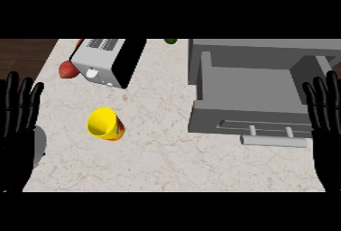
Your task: Pick up the cup, place it into the drawer and close the drawer
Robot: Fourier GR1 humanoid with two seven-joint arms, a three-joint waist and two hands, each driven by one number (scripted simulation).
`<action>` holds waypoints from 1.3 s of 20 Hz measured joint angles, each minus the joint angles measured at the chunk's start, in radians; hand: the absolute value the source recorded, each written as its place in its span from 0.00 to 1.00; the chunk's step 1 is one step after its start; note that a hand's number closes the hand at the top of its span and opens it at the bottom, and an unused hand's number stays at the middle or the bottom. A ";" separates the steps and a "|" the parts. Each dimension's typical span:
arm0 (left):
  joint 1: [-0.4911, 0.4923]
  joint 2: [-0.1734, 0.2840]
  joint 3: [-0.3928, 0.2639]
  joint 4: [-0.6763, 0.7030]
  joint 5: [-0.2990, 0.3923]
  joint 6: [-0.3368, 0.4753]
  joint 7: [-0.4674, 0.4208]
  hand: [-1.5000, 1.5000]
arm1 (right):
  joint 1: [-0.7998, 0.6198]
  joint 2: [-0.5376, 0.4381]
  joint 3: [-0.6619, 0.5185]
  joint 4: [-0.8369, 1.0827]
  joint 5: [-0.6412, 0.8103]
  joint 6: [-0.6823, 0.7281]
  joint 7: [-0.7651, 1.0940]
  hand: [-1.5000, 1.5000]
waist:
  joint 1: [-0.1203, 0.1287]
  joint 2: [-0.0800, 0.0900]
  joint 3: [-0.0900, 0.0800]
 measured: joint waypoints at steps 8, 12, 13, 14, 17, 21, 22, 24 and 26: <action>-0.021 0.065 0.064 0.076 0.250 -0.162 0.056 0.00 | -0.023 -0.023 0.031 0.035 -0.012 0.053 0.025 0.00 | -0.039 -0.018 0.001; -0.057 0.082 0.116 0.179 0.379 -0.197 0.122 0.00 | -0.028 -0.048 0.035 0.047 -0.046 0.097 0.075 0.00 | -0.045 -0.020 0.002; -0.055 0.086 0.128 0.216 0.395 -0.219 0.107 0.00 | -0.048 -0.051 0.033 0.052 -0.052 0.099 0.095 0.00 | -0.045 -0.020 0.002; -0.043 0.082 0.131 0.233 0.405 -0.235 0.094 0.00 | -0.066 -0.055 0.026 0.062 -0.060 0.103 0.111 0.00 | -0.045 -0.020 0.002; -0.066 0.087 0.149 0.334 0.397 -0.261 0.059 0.00 | -0.098 -0.066 0.005 0.096 -0.080 0.123 0.121 0.00 | -0.046 -0.021 0.002; -0.093 0.103 0.174 0.461 0.373 -0.288 0.016 0.00 | -0.138 -0.067 -0.008 0.127 -0.079 0.127 0.129 0.00 | -0.046 -0.022 0.002; -0.096 0.109 0.180 0.491 0.366 -0.299 0.002 0.00 | -0.154 -0.068 -0.010 0.130 -0.081 0.126 0.141 0.00 | -0.046 -0.021 0.002; -0.110 0.103 0.173 0.557 0.332 -0.299 -0.030 0.00 | -0.161 -0.059 -0.007 0.161 -0.068 0.126 0.109 0.00 | -0.047 -0.021 0.002; -0.120 0.102 0.175 0.630 0.306 -0.309 -0.074 0.00 | -0.193 -0.069 -0.025 0.180 -0.076 0.132 0.113 0.00 | -0.047 -0.021 0.002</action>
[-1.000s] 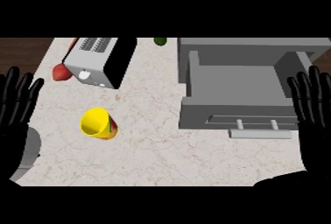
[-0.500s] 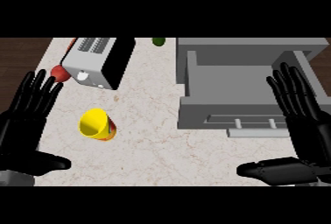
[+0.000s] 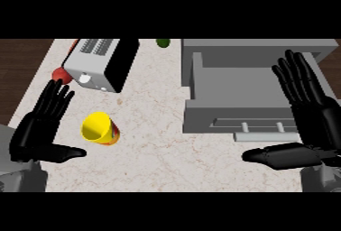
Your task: Pick up the cup, place it into the drawer and close the drawer
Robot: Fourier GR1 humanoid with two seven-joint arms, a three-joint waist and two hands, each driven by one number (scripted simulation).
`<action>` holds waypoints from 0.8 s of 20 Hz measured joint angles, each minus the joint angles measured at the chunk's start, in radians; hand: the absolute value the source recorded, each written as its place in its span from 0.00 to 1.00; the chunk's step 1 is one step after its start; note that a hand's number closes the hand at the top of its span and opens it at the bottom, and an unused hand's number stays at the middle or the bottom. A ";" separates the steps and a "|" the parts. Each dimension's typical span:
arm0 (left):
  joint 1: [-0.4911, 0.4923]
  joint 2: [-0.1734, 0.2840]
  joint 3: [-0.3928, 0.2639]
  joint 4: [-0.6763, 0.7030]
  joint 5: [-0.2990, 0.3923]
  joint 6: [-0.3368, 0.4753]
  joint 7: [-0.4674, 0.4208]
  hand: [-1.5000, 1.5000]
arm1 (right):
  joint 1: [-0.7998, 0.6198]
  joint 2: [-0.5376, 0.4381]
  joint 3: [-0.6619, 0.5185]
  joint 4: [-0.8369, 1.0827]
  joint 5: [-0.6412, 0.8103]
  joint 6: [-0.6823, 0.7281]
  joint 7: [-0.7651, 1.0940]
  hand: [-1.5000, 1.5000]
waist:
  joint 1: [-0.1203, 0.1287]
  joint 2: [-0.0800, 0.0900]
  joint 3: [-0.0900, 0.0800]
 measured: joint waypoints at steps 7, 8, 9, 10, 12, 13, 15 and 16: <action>-0.039 0.020 0.030 0.251 -0.089 -0.007 -0.158 0.00 | -0.016 -0.005 -0.021 0.035 0.000 0.018 -0.037 0.00 | -0.002 0.000 0.000; -0.037 0.021 0.031 0.286 -0.101 -0.011 -0.184 0.00 | -0.030 -0.013 -0.034 0.048 -0.008 0.024 -0.034 0.00 | -0.001 0.000 0.000; -0.044 0.026 0.035 0.318 -0.108 -0.015 -0.203 0.00 | -0.023 -0.012 -0.037 0.055 -0.005 0.026 -0.048 0.00 | -0.001 0.000 0.000; -0.048 0.018 0.029 0.346 -0.124 -0.008 -0.225 0.00 | -0.036 -0.012 -0.037 0.050 -0.005 0.022 -0.031 0.00 | -0.001 0.000 0.000; -0.065 0.028 0.036 0.428 -0.141 -0.019 -0.279 0.00 | -0.043 -0.014 -0.041 0.057 -0.004 0.024 -0.030 0.00 | -0.002 0.000 0.000; -0.079 0.033 0.039 0.481 -0.152 -0.023 -0.311 0.00 | -0.047 -0.018 -0.046 0.057 -0.010 0.027 -0.024 0.00 | -0.003 0.000 0.000; -0.111 0.052 0.049 0.587 -0.170 -0.039 -0.371 0.00 | -0.053 -0.028 -0.058 0.049 -0.023 0.038 -0.017 0.00 | -0.004 0.000 0.000; -0.135 0.057 0.051 0.649 -0.187 -0.037 -0.411 0.00 | -0.058 -0.023 -0.053 0.048 -0.015 0.031 -0.015 0.00 | -0.006 0.001 0.000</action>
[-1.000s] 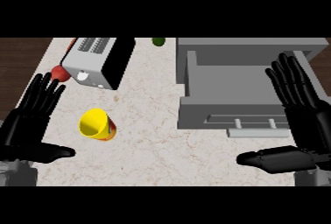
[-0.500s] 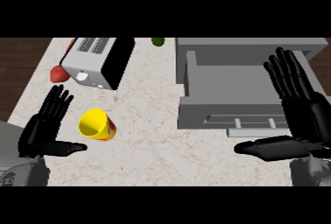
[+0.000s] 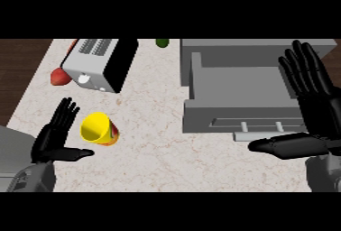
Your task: Pick up the cup, place it into the drawer and close the drawer
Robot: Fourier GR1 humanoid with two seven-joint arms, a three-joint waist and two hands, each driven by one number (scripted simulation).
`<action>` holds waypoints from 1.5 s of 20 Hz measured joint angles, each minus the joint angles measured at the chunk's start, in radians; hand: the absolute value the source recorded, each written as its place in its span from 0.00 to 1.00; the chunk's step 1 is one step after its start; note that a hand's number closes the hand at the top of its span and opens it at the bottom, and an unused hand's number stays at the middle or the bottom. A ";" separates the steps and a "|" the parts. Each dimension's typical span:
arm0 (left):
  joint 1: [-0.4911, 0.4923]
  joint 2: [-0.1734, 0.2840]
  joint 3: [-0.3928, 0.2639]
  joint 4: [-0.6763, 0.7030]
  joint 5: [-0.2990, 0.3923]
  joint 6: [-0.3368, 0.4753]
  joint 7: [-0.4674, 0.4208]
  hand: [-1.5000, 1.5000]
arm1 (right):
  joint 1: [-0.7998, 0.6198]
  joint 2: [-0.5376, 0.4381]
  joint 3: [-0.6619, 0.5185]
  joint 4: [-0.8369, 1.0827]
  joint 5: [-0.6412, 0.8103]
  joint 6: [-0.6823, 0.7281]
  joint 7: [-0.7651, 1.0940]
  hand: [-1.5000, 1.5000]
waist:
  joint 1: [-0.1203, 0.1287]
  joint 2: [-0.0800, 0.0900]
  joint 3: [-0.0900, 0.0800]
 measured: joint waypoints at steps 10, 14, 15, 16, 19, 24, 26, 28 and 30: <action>-0.140 0.030 0.015 0.443 -0.103 0.035 -0.310 0.00 | -0.030 -0.013 -0.029 0.000 -0.032 0.010 0.030 0.00 | -0.010 0.004 -0.002; -0.180 0.019 0.019 0.545 -0.123 0.065 -0.374 0.00 | -0.034 -0.007 -0.016 0.003 -0.020 0.006 0.031 0.00 | -0.014 0.006 -0.002; -0.188 0.023 0.019 0.562 -0.128 0.066 -0.383 0.00 | -0.040 -0.008 -0.018 -0.002 -0.022 0.005 0.041 0.00 | -0.015 0.006 -0.002; -0.200 0.023 0.021 0.575 -0.129 0.069 -0.388 0.00 | -0.024 -0.006 -0.012 -0.009 -0.020 0.009 0.035 0.00 | -0.016 0.006 -0.003; -0.215 0.019 0.025 0.610 -0.135 0.079 -0.411 0.00 | -0.025 -0.015 -0.022 -0.014 -0.032 0.017 0.044 0.00 | -0.019 0.008 -0.003; -0.239 0.014 0.025 0.638 -0.143 0.085 -0.432 0.00 | -0.032 -0.018 -0.030 -0.007 -0.042 0.022 0.042 0.00 | -0.020 0.009 -0.003; -0.247 0.004 0.023 0.646 -0.148 0.090 -0.440 0.00 | -0.042 -0.014 -0.022 -0.013 -0.038 0.017 0.051 0.00 | -0.022 0.010 -0.003; -0.253 0.001 0.022 0.652 -0.151 0.088 -0.444 0.00 | -0.040 -0.015 -0.022 -0.012 -0.038 0.020 0.048 0.00 | -0.024 0.011 -0.004; -0.265 -0.002 0.023 0.657 -0.152 0.083 -0.443 0.00 | -0.037 -0.021 -0.027 -0.003 -0.040 0.028 0.039 0.00 | -0.025 0.011 -0.004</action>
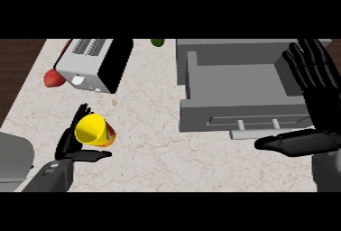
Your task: Pick up the cup, place it into the drawer and close the drawer
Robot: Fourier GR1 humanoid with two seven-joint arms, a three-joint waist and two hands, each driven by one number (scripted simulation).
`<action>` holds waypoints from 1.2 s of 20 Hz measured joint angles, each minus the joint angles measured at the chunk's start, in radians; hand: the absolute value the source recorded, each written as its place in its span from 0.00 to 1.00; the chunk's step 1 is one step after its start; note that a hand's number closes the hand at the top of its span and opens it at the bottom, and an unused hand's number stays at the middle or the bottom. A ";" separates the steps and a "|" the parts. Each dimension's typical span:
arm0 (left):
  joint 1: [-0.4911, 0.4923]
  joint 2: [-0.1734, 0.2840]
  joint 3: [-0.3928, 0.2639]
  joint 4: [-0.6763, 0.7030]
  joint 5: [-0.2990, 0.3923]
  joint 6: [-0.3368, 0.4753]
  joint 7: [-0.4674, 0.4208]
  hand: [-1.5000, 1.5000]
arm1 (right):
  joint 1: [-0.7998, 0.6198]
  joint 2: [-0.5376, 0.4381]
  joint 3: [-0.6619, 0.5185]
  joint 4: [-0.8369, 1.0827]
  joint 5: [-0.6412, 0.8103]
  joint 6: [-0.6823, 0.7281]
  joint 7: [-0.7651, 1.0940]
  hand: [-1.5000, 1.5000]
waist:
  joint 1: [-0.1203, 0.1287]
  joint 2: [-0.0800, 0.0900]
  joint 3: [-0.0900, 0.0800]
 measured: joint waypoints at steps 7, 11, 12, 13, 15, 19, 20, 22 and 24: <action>-0.028 -0.030 0.000 -0.001 0.010 -0.077 0.018 1.00 | -0.009 -0.015 -0.011 -0.006 -0.016 0.009 0.022 0.00 | -0.004 0.001 -0.001; -0.017 -0.046 -0.005 -0.047 -0.001 -0.008 -0.041 1.00 | -0.003 -0.016 -0.012 0.001 -0.004 0.007 0.013 0.00 | -0.002 0.001 0.000; -0.020 -0.048 -0.001 -0.057 -0.002 0.021 -0.054 1.00 | -0.008 -0.014 -0.011 0.009 0.003 0.003 0.010 0.00 | 0.000 0.001 0.000; -0.022 -0.048 0.001 -0.065 -0.005 0.051 -0.066 1.00 | -0.012 -0.012 -0.008 0.008 0.004 0.001 0.014 0.00 | 0.000 0.001 0.000; -0.016 -0.046 0.009 -0.081 -0.005 0.086 -0.094 1.00 | -0.024 -0.020 -0.018 0.017 -0.005 0.006 0.015 0.00 | 0.001 0.001 0.000; -0.025 -0.064 0.047 -0.097 0.028 0.113 -0.117 1.00 | -0.022 -0.026 -0.028 0.017 -0.016 0.011 0.018 0.00 | 0.002 0.000 0.000; -0.023 -0.076 0.060 -0.103 0.039 0.125 -0.125 1.00 | -0.015 -0.027 -0.032 0.022 -0.016 0.015 0.006 0.00 | 0.003 -0.001 0.000; -0.017 -0.094 0.084 -0.114 0.060 0.150 -0.139 1.00 | -0.013 -0.027 -0.035 0.023 -0.016 0.014 0.004 0.00 | 0.007 -0.002 0.001; -0.018 -0.099 0.098 -0.133 0.077 0.150 -0.143 1.00 | -0.010 -0.030 -0.041 0.025 -0.021 0.016 0.005 0.00 | 0.011 -0.005 0.002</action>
